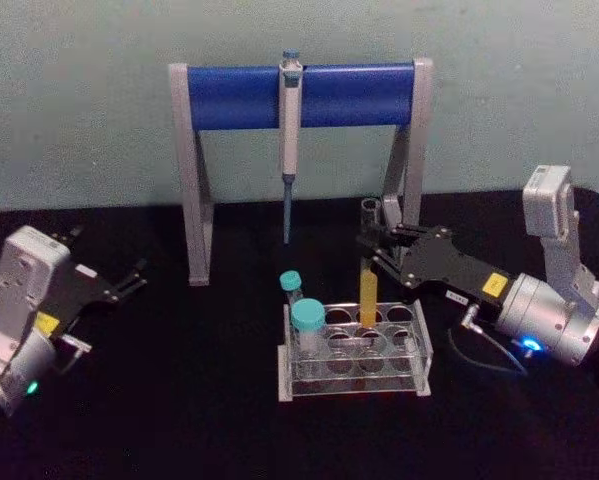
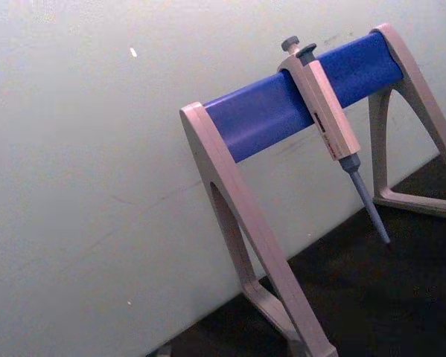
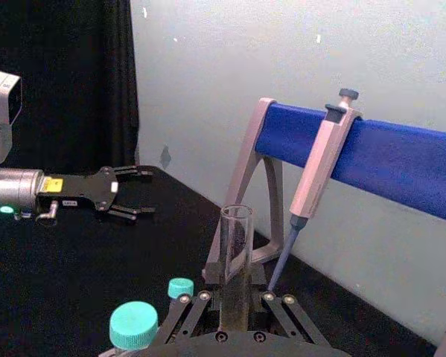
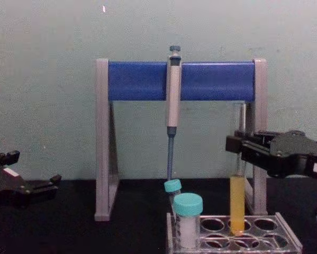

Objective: Pick up the test tube from the test tube rack, shake it, then place it back into the test tube rack.

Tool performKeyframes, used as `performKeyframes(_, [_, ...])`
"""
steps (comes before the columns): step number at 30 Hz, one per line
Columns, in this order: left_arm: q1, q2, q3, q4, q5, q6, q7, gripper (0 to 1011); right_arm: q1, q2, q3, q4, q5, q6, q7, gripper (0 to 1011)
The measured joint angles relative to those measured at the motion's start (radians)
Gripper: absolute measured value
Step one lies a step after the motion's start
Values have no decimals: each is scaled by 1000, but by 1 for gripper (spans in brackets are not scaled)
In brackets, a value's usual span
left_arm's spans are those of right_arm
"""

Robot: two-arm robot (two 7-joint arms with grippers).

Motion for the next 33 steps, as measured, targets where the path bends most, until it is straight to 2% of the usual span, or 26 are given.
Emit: performKeyframes(33, [0,0,0,0,0,0,0,1001,20,-14,-22,59,0,13,32,229])
